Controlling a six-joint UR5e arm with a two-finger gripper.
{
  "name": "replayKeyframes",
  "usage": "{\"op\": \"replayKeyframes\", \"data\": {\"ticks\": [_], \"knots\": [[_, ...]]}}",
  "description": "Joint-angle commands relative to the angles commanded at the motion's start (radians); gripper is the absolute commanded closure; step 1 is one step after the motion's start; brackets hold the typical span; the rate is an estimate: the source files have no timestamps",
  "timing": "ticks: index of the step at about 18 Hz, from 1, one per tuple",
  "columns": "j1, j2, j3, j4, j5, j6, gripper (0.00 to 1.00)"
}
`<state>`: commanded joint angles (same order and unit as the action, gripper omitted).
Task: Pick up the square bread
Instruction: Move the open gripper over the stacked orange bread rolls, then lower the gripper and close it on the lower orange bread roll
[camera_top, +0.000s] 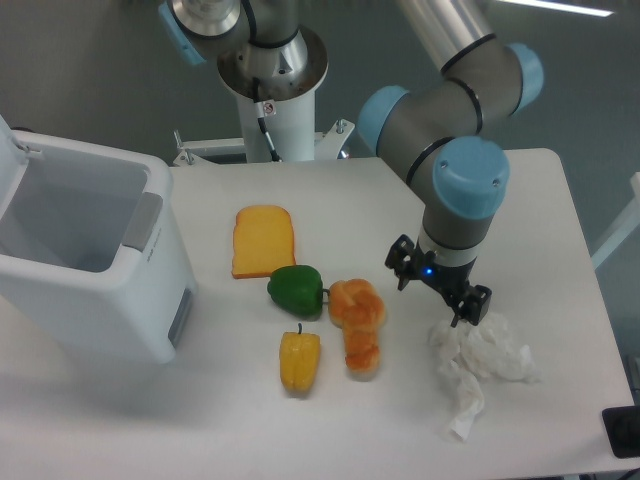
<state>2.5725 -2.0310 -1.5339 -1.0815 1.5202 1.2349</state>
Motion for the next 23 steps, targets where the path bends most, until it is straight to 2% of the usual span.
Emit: {"op": "replayKeyframes", "data": {"ticks": [9, 13, 16, 19, 23], "knots": [[-0.032, 0.001, -0.098, 0.0, -0.002, -0.055, 0.0], [-0.043, -0.011, -0.095, 0.0, 0.0, -0.081, 0.0], [-0.063, -0.044, -0.087, 0.003, 0.002, -0.121, 0.0], [-0.066, -0.046, -0.084, 0.003, 0.003, -0.133, 0.0], [-0.066, -0.045, -0.081, 0.003, 0.0, -0.138, 0.45]]}}
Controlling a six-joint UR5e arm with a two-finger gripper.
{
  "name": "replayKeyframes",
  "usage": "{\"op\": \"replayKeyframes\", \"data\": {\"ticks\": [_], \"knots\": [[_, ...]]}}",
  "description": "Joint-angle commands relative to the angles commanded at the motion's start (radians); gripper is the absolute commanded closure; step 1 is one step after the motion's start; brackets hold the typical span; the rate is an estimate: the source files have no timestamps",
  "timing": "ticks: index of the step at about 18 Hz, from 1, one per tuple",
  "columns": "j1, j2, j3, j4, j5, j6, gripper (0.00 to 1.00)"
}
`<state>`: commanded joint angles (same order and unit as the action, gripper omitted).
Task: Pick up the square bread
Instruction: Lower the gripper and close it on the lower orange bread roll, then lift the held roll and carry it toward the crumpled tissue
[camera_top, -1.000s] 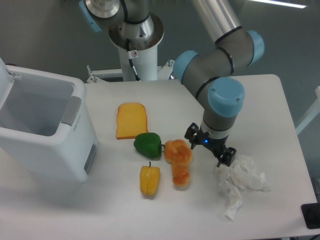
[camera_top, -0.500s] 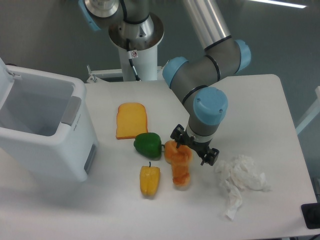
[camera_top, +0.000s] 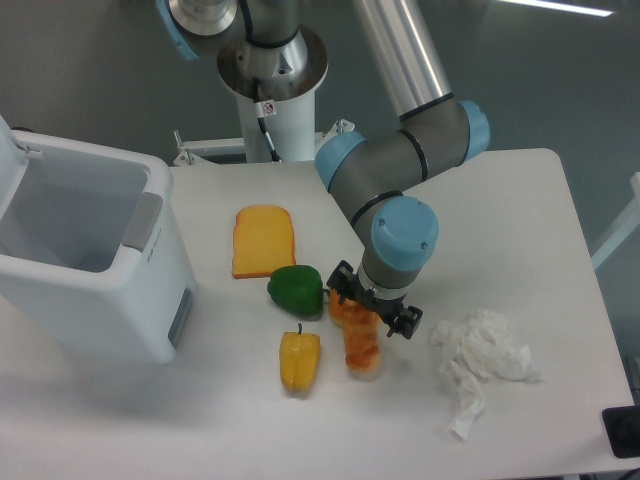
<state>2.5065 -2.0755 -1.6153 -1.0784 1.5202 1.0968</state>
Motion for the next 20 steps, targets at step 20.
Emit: {"op": "replayKeyframes", "data": {"ticks": [20], "knots": [[0.015, 0.014, 0.179, -0.003, 0.005, -0.011, 0.84]]}}
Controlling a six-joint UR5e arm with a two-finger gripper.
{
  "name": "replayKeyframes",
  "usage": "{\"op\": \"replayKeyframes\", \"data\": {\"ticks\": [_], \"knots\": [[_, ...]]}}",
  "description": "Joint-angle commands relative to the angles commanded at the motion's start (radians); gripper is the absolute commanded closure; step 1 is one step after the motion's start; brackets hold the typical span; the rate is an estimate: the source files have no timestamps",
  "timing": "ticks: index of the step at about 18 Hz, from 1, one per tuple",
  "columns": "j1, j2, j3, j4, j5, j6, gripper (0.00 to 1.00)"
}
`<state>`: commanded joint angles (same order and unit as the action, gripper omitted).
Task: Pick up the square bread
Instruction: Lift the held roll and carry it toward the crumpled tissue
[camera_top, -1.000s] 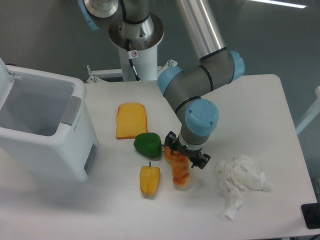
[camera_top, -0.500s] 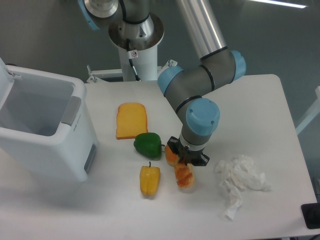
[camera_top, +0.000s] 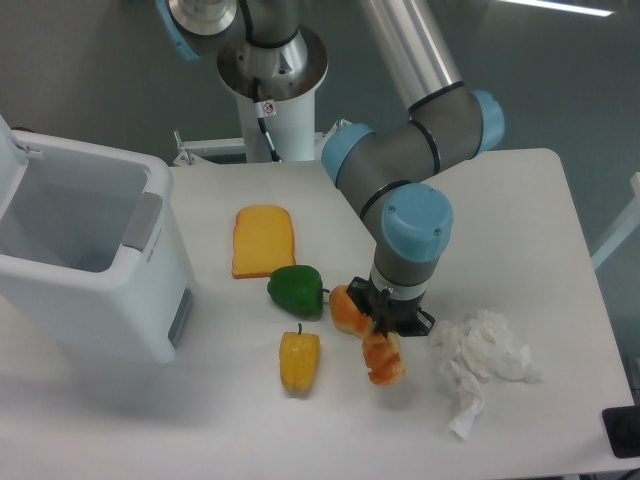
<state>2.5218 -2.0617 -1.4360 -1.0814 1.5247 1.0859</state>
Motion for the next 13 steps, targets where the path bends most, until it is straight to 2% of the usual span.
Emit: {"op": "replayKeyframes", "data": {"ticks": [3, 11, 13], "knots": [[0.021, 0.002, 0.038, -0.009, 0.002, 0.022, 0.81], [0.063, 0.002, 0.101, -0.037, -0.003, 0.083, 0.84], [0.063, -0.002, 0.123, -0.063, 0.003, 0.107, 0.84]]}}
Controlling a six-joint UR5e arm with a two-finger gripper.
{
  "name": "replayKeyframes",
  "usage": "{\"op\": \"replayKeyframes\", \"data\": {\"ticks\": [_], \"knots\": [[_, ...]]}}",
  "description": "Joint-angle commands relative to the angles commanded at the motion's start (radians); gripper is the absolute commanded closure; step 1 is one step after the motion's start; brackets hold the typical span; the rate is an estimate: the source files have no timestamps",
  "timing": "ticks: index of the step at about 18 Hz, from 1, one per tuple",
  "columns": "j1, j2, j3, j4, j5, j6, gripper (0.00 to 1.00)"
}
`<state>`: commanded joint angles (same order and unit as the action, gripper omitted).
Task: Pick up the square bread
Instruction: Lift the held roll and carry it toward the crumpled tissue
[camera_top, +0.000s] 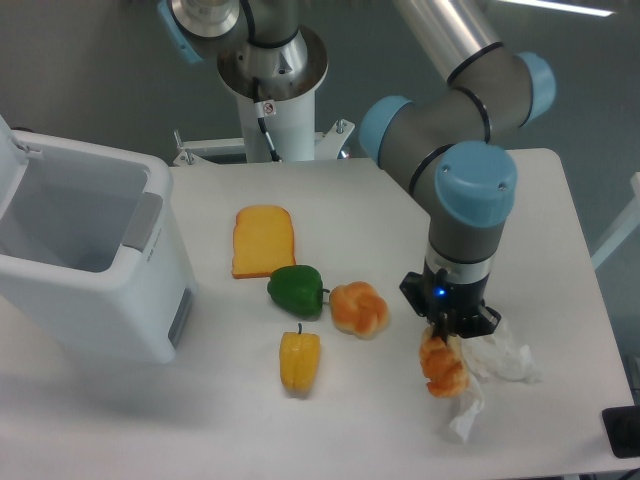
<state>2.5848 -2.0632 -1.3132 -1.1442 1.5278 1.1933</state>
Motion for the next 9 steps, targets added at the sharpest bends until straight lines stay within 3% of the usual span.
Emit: {"op": "replayKeyframes", "data": {"ticks": [4, 9], "knots": [[0.008, -0.008, 0.04, -0.041, 0.009, 0.104, 0.84], [0.014, -0.003, 0.049, -0.063, 0.015, 0.129, 0.84]]}}
